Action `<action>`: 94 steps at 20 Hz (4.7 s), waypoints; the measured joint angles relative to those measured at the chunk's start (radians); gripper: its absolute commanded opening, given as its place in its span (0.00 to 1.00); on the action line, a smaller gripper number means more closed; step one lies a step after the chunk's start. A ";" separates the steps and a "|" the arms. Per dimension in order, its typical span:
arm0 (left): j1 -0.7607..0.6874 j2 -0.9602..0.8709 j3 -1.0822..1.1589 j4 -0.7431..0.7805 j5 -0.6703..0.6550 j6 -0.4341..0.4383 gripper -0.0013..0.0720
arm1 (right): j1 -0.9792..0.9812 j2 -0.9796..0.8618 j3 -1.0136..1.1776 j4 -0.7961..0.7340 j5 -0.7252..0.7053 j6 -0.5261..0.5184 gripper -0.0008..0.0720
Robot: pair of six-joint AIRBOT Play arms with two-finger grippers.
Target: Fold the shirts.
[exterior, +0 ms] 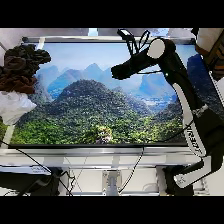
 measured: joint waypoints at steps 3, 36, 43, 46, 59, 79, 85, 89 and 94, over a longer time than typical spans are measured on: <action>0.001 -0.014 0.000 -0.019 -0.011 0.011 0.51 | 0.000 0.000 0.000 -0.002 -0.017 0.000 0.05; 0.115 -0.344 0.084 -0.399 -0.267 0.159 0.03 | 0.000 -0.007 -0.001 -0.090 -0.228 0.008 0.53; -0.064 -0.002 0.156 -0.606 -0.328 0.186 0.03 | -0.011 -0.008 -0.001 -0.303 -0.414 0.155 0.53; -0.250 0.117 0.177 -0.630 -0.305 0.179 0.03 | -0.042 -0.006 -0.001 -0.376 -0.500 0.254 0.53; -1.227 -0.058 0.188 0.113 -0.273 -0.021 0.04 | -0.202 0.054 -0.001 -0.428 -0.463 0.288 0.53; -0.993 -0.378 0.191 0.183 -0.488 -0.109 0.52 | -0.209 0.040 -0.525 0.006 -0.224 -0.409 0.66; -0.887 -0.307 0.191 -0.171 -0.516 -0.079 0.52 | -0.176 0.036 -0.586 0.312 -0.286 -0.622 0.66; -0.863 -0.285 0.191 -0.272 -0.518 -0.080 0.52 | -0.137 0.032 -0.594 0.387 -0.342 -0.684 0.66; -0.855 -0.279 0.191 -0.305 -0.513 -0.088 0.52 | -0.104 -0.014 -0.597 0.436 -0.358 -0.706 0.66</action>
